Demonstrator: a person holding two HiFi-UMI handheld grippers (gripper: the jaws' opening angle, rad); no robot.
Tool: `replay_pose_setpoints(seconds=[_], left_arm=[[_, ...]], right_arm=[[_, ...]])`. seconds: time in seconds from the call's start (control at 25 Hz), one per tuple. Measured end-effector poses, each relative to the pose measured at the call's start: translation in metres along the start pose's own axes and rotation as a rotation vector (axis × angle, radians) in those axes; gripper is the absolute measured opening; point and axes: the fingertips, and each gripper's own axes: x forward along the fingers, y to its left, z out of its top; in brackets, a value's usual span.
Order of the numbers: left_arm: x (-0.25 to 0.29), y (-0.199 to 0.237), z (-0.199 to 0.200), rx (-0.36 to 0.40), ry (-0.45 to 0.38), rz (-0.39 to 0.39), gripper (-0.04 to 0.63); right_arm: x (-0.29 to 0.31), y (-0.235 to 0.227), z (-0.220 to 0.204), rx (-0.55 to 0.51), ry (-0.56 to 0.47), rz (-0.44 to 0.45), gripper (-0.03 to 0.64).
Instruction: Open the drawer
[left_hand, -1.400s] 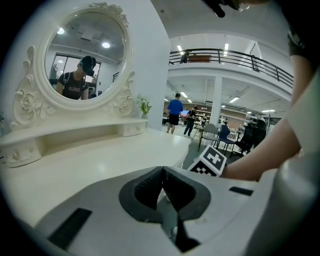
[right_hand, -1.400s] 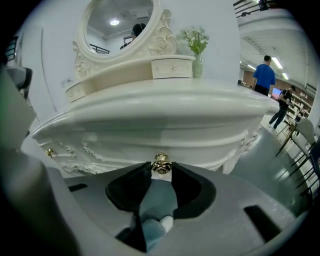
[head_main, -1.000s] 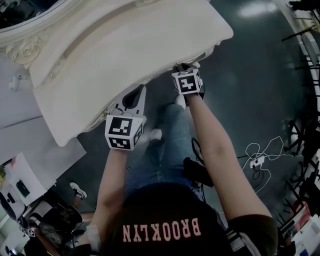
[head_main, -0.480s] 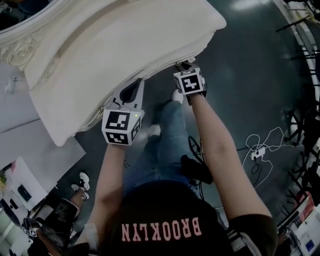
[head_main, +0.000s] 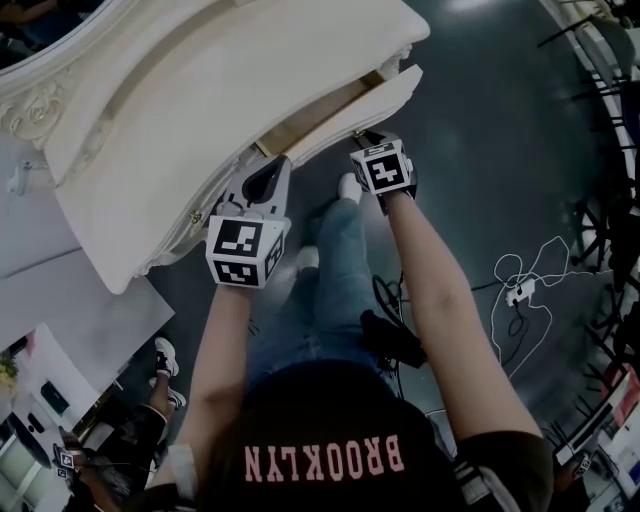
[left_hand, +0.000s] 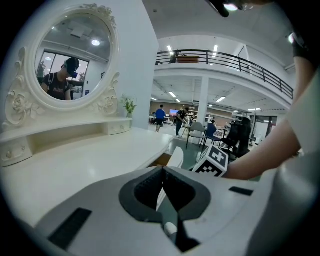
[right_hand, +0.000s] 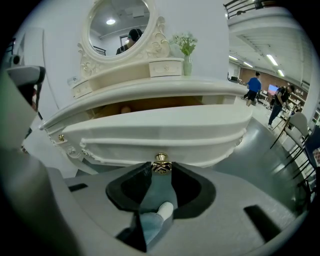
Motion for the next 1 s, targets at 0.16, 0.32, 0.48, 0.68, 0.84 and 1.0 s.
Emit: replay_pose_setpoints(seconds=[0.16, 0.32, 0.48, 0.68, 0.84, 1.0], left_arm=[[-0.003, -0.012, -0.005, 0.002, 0.001, -0.021, 0.005], [-0.007, -0.028, -0.011, 0.04, 0.009, -0.032, 0.005], [-0.008, -0.044, -0.012, 0.067, 0.005, -0.063, 0.005], [-0.011, -0.062, -0.013, 0.08, 0.002, -0.101, 0.005], [-0.011, -0.07, -0.016, 0.083, 0.007, -0.122, 0.005], [-0.014, -0.076, -0.018, 0.084, 0.007, -0.138, 0.005]], right_arm=[[-0.009, -0.005, -0.016, -0.006, -0.005, 0.001, 0.11], [-0.023, -0.007, -0.035, 0.001, 0.002, -0.012, 0.112], [-0.036, -0.008, -0.05, 0.035, 0.009, -0.033, 0.112], [-0.049, -0.013, -0.068, 0.062, 0.004, -0.059, 0.112], [-0.058, -0.015, -0.08, 0.076, 0.013, -0.076, 0.112], [-0.068, -0.017, -0.092, 0.082, 0.024, -0.087, 0.112]])
